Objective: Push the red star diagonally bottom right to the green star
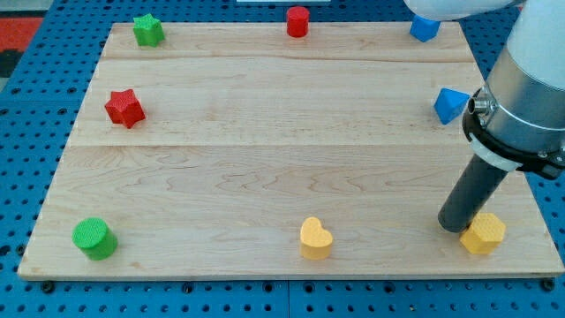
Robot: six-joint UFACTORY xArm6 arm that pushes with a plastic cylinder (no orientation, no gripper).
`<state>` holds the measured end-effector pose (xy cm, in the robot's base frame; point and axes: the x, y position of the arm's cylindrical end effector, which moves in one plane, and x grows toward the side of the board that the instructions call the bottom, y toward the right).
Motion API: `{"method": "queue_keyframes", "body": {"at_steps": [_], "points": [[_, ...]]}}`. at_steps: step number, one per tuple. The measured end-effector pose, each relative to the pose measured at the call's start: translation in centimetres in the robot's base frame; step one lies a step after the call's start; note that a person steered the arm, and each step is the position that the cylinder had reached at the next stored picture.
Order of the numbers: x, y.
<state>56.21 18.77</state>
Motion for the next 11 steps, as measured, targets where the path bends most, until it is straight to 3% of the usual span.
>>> {"method": "queue_keyframes", "body": {"at_steps": [2,4,5,6,8,9,10,11], "points": [[-0.4,0.0],[-8.3,-4.4],[-13.2,-10.8],[-13.5,-18.7],[-13.3,-40.3],[-14.5,-47.7],[-17.6,-46.2],[-19.6,-37.1]]}}
